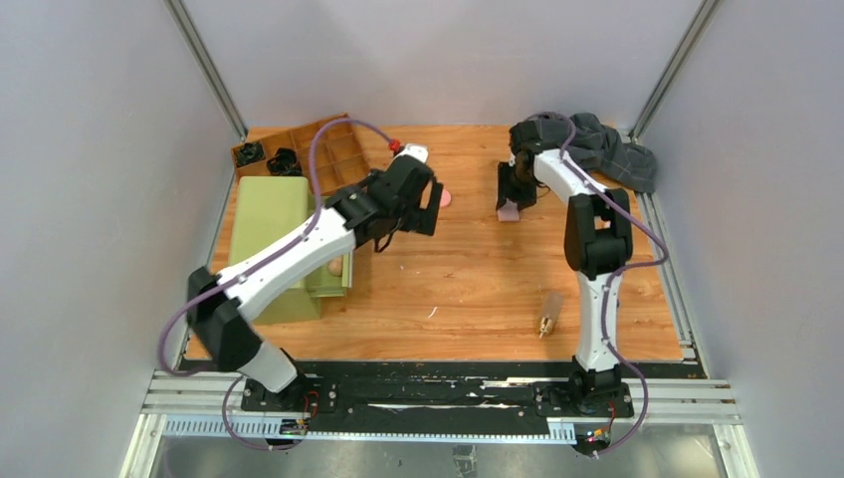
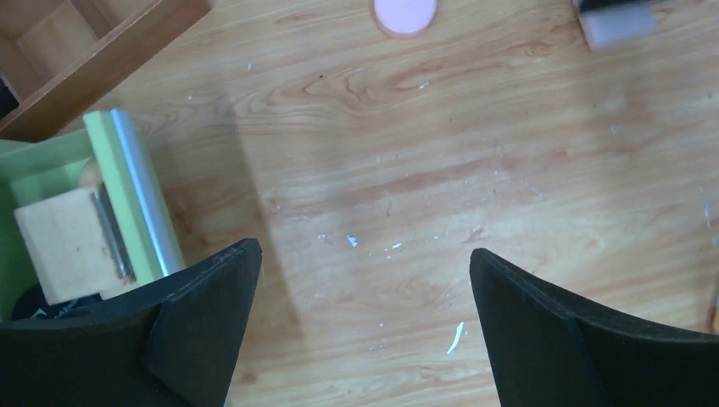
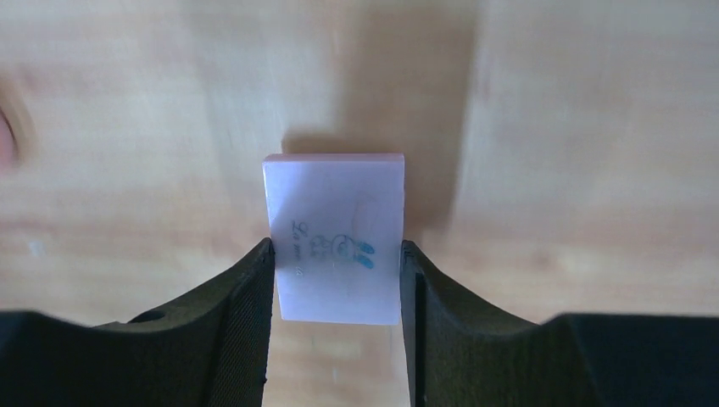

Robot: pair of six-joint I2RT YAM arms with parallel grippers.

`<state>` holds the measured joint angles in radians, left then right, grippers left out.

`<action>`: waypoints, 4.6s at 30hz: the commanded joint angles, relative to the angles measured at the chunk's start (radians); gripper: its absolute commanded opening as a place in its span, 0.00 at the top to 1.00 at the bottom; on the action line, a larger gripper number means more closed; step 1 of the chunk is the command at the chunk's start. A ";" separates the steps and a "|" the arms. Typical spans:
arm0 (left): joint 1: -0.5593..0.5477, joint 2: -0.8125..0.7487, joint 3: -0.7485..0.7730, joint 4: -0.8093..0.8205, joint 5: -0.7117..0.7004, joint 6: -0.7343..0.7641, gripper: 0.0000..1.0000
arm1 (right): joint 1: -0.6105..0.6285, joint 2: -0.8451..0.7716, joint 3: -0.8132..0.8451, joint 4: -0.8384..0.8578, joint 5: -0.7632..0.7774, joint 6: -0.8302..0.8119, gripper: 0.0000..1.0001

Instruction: Organize the makeup

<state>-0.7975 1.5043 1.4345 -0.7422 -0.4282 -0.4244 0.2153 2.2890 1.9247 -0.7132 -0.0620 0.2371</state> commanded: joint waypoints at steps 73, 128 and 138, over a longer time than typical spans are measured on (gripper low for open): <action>0.188 -0.206 -0.172 -0.158 -0.094 0.034 0.50 | 0.237 -0.754 -0.937 0.179 -0.077 0.126 0.73; 0.192 -0.627 0.077 -0.393 -0.240 -0.091 0.02 | 0.833 -0.122 0.191 0.196 -0.165 0.102 0.63; 0.192 -0.641 0.058 -0.395 -0.256 -0.090 0.02 | 0.834 -0.079 0.231 0.212 -0.110 0.188 0.58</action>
<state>-0.6079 0.8745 1.5051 -1.1355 -0.6529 -0.5034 1.0401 2.1975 2.1262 -0.5137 -0.2150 0.3668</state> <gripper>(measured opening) 0.976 0.486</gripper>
